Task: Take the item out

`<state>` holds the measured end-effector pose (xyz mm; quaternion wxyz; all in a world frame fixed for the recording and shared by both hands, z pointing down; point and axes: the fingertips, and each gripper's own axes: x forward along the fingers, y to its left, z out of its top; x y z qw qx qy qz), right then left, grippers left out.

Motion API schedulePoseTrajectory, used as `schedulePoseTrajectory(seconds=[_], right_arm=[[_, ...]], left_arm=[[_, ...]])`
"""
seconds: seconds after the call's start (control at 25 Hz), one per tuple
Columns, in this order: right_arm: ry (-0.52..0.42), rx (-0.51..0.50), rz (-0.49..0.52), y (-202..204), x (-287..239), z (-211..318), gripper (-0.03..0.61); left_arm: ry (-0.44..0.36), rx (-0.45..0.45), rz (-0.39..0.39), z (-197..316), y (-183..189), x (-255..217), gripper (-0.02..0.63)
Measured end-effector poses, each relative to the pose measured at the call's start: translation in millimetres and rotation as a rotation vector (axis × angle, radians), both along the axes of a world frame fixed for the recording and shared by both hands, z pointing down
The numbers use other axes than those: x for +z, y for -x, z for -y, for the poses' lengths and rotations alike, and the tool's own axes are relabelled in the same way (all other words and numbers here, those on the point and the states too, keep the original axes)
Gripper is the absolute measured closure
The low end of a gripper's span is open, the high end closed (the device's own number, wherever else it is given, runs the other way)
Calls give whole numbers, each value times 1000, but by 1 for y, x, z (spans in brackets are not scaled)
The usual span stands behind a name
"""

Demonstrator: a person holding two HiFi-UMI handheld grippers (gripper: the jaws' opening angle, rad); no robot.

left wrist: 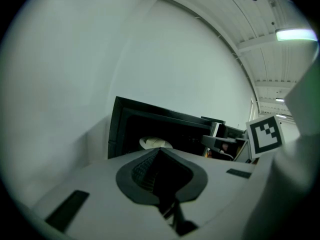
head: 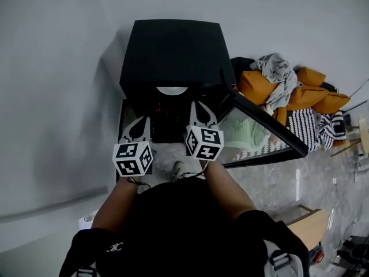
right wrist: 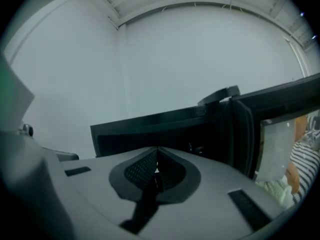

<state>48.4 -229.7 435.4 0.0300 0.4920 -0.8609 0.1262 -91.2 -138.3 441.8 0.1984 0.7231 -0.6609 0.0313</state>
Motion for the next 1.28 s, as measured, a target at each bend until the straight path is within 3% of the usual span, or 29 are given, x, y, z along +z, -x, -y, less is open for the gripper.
schedulePoseTrajectory(seconds=[0.44, 0.56, 0.76, 0.96, 1.28], right_arm=[[119, -7, 2, 14, 49, 63, 569], [177, 12, 34, 16, 63, 75, 567], [263, 12, 98, 32, 83, 85, 506], [324, 87, 168, 35, 91, 90, 449], [399, 196, 316, 46, 93, 94, 449]], left_arm=[[61, -22, -8, 60, -7, 19, 606], [75, 1, -2, 64, -9, 24, 606], [116, 64, -3, 67, -9, 38, 606], [124, 155, 11, 69, -11, 38, 606], [128, 224, 14, 70, 7, 40, 606]])
